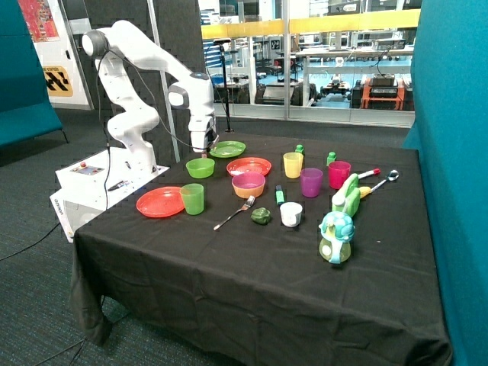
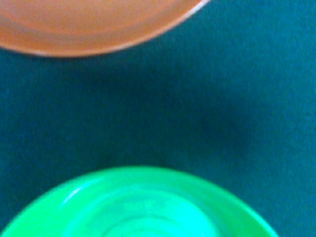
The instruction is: Stack the bowls
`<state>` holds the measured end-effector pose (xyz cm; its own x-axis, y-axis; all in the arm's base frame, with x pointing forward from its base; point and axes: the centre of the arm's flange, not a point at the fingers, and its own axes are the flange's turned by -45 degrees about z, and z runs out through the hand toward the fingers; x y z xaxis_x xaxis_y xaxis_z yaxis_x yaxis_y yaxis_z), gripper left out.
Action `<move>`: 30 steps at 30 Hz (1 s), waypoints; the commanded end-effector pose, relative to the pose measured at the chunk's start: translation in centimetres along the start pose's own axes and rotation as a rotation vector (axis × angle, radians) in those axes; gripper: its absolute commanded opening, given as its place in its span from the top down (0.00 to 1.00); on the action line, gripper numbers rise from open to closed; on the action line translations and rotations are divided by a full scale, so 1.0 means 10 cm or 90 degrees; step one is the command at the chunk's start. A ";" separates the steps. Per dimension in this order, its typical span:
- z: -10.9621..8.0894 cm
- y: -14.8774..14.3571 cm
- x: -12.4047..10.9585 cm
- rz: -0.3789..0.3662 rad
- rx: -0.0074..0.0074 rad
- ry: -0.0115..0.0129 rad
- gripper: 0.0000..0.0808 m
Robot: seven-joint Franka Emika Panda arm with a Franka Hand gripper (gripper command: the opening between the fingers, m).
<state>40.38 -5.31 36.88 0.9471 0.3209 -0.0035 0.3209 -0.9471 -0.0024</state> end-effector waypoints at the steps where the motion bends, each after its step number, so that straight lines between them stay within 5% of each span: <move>1: 0.06 0.06 -0.26 0.011 -0.0015 0.0023 0.41; 30: 0.47 0.14 -0.48 0.041 -0.0014 0.0023 0.42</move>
<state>36.10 -8.04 33.34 0.9619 0.2734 0.0042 0.2734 -0.9619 0.0000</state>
